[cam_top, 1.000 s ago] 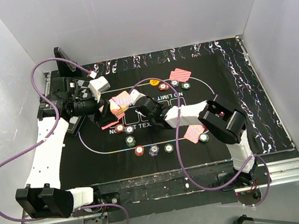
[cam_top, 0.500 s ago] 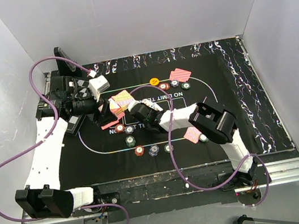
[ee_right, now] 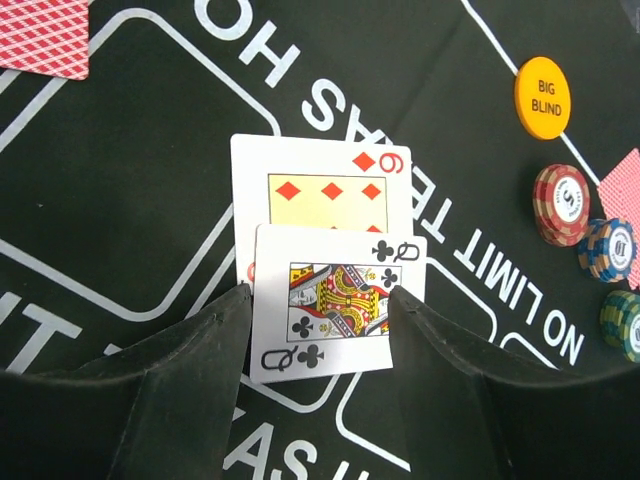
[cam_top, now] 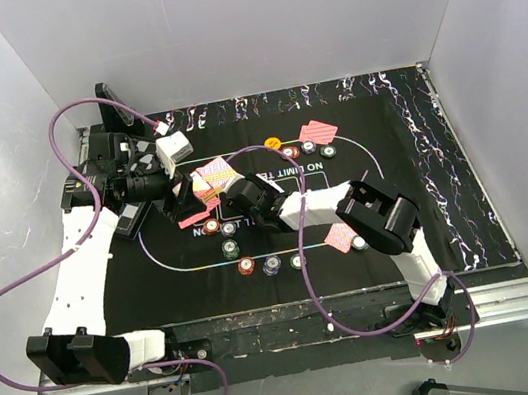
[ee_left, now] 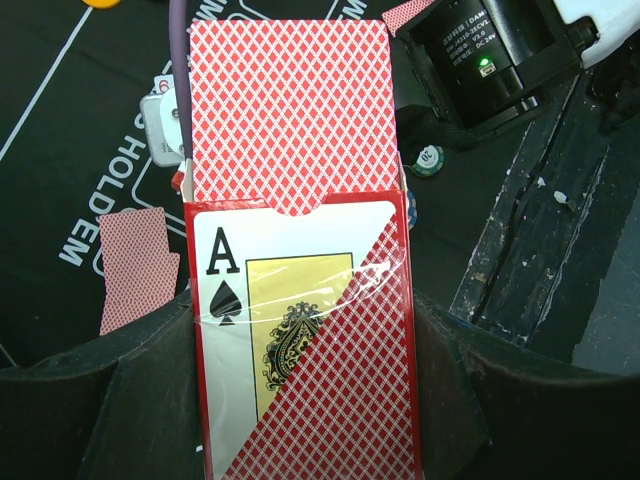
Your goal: Distribute texas hold em gaming equipment
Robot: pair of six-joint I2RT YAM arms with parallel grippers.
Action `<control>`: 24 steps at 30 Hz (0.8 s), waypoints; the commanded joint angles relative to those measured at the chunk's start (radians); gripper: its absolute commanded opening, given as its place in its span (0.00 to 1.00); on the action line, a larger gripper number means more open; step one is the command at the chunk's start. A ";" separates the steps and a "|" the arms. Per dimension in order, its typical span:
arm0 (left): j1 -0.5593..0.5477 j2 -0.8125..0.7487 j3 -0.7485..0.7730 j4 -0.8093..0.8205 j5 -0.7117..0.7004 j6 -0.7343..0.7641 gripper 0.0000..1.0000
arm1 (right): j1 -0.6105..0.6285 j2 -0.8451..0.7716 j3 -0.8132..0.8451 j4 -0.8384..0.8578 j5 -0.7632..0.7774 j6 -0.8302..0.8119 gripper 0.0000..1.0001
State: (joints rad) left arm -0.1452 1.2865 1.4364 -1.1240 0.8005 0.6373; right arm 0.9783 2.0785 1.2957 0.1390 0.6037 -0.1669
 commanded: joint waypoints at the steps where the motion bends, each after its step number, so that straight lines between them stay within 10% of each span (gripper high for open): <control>1: 0.006 -0.016 0.042 0.007 0.026 0.009 0.00 | 0.010 -0.027 -0.052 -0.065 -0.096 0.063 0.66; 17: 0.006 -0.001 0.015 0.047 0.032 -0.002 0.00 | 0.007 -0.639 -0.306 -0.165 -0.240 0.329 0.67; 24: 0.004 -0.016 -0.044 0.072 0.040 0.016 0.00 | -0.127 -0.856 -0.124 -0.343 -0.646 0.516 0.79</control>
State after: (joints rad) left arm -0.1452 1.3010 1.4189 -1.0863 0.8021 0.6365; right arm 0.9428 1.2774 1.0584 -0.1215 0.2520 0.1986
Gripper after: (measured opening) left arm 0.642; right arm 0.745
